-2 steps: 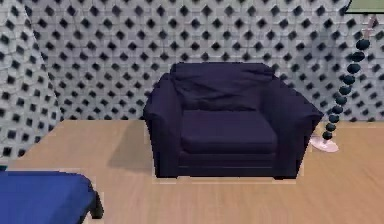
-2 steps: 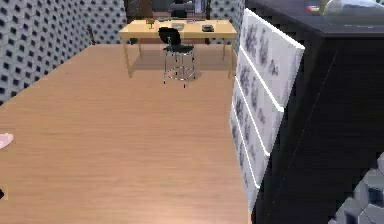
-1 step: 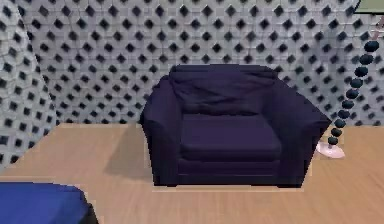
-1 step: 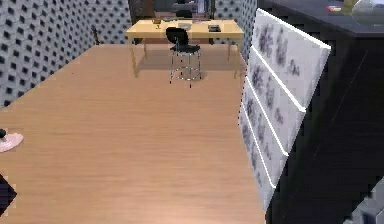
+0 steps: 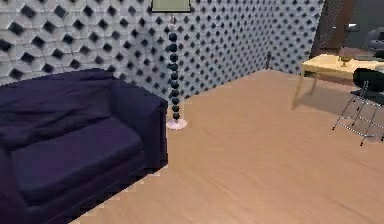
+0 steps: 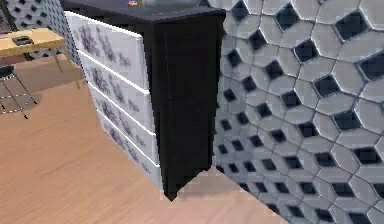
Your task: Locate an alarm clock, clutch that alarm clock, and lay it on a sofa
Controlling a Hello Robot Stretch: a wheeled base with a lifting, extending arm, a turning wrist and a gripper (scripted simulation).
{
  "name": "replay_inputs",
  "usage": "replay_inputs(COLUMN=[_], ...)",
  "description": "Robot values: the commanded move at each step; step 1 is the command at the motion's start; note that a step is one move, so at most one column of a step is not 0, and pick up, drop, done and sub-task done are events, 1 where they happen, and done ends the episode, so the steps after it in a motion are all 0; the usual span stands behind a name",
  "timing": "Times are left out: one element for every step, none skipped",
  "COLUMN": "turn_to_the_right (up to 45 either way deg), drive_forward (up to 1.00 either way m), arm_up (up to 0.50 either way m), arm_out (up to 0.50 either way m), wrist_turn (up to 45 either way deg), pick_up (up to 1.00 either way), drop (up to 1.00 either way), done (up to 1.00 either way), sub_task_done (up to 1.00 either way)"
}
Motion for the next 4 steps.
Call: replay_inputs(turn_to_the_right=[45.0,45.0,15.0,45.0], drive_forward=[0.00,0.00,0.00,0.00], arm_up=[0.00,0.00,0.00,0.00], arm_out=[0.00,0.00,0.00,0.00], wrist_turn=[0.0,0.0,0.0,0.0], pick_up=[0.00,0.00,0.00,0.00], drop=[0.00,0.00,0.00,0.00], done=[0.00,0.00,0.00,0.00], sub_task_done=[0.00,0.00,0.00,0.00])
